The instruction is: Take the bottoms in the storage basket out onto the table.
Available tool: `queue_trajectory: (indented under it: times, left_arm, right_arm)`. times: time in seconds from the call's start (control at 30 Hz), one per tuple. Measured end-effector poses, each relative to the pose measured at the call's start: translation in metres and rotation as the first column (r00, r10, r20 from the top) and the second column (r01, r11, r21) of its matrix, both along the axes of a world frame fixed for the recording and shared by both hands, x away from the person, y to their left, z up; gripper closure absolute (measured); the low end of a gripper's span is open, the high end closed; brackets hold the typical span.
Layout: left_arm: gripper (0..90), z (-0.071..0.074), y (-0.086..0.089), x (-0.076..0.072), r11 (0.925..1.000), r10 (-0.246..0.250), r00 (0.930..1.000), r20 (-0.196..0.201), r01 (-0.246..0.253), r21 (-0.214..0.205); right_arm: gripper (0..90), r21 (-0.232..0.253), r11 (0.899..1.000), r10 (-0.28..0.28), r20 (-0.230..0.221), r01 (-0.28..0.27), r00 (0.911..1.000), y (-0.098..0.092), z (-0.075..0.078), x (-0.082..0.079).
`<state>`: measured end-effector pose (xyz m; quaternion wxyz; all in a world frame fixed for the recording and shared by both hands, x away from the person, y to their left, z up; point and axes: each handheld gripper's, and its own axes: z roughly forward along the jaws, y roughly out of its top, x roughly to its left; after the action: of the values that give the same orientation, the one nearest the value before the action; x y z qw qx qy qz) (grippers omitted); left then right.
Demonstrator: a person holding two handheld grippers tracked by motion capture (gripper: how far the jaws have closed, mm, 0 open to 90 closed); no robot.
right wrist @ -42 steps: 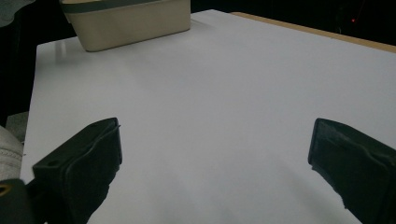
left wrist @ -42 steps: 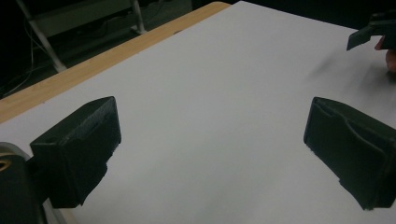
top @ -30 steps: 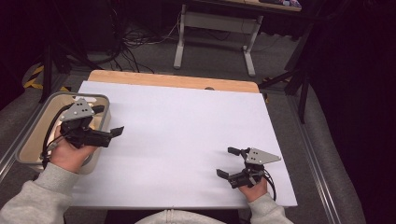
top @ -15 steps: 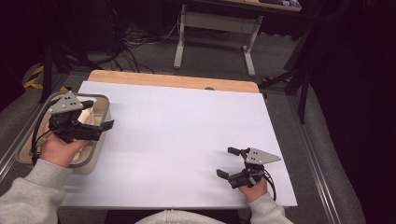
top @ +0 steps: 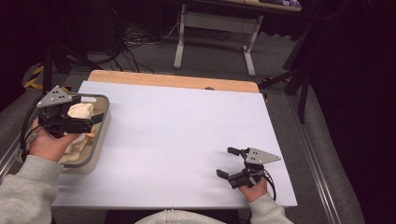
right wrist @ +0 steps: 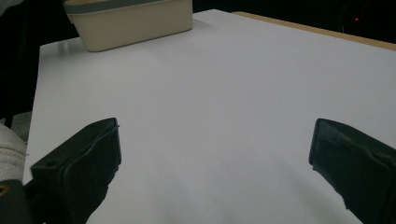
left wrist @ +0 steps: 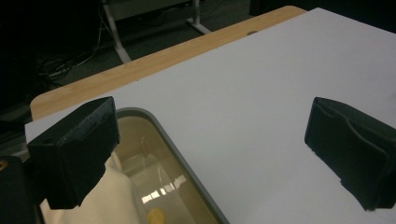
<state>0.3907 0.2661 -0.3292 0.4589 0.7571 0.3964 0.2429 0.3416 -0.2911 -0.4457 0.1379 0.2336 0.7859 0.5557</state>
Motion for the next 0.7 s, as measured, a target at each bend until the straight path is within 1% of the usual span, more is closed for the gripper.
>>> queue_trajectory:
  times: [0.27, 0.37, 0.4, 0.43, 0.47, 0.5, 0.63, 0.7]
  left_arm:
    - [4.0, -0.003, 0.017, 0.006, 0.9983, 0.058, 0.9979, -0.030, -0.057, 0.003]
    - [4.1, -0.006, 0.023, 0.009, 0.9968, 0.079, 0.9960, -0.040, -0.078, 0.018]
    - [4.0, -0.007, 0.025, 0.010, 0.9961, 0.086, 0.9950, -0.051, -0.085, 0.023]
    - [4.0, -0.007, 0.025, 0.010, 0.9961, 0.086, 0.9950, -0.051, -0.085, 0.023]
    - [4.0, -0.009, 0.029, 0.011, 0.9948, 0.098, 0.9935, -0.058, -0.097, 0.031]
    - [3.9, -0.011, 0.033, 0.013, 0.9932, 0.114, 0.9911, -0.069, -0.113, 0.028]
    - [3.4, -0.015, 0.041, 0.018, 0.9897, 0.142, 0.9858, -0.089, -0.140, 0.030]
    - [2.9, -0.018, 0.044, 0.020, 0.9883, 0.152, 0.9827, -0.106, -0.150, 0.028]
  right_arm:
    - [2.4, -0.001, 1.000, 0.002, -0.001, -0.002, 1.0000, 0.000, 0.000, 0.000]
    - [2.4, -0.001, 1.000, 0.002, -0.001, -0.002, 1.0000, 0.000, 0.000, 0.000]
    - [2.4, 0.000, 1.000, 0.003, -0.001, -0.003, 1.0000, 0.000, 0.000, 0.000]
    - [2.4, 0.000, 1.000, 0.003, -0.001, -0.003, 1.0000, 0.000, 0.000, 0.000]
    - [2.4, 0.000, 1.000, 0.003, -0.002, -0.003, 1.0000, 0.000, 0.000, 0.000]
    - [2.4, 0.000, 1.000, 0.003, -0.001, -0.003, 1.0000, 0.000, 0.000, 0.000]
    - [2.4, -0.003, 1.000, 0.004, -0.002, -0.004, 1.0000, 0.000, 0.000, 0.000]
    - [2.4, -0.001, 1.000, 0.004, -0.002, -0.004, 1.0000, 0.000, 0.000, 0.000]
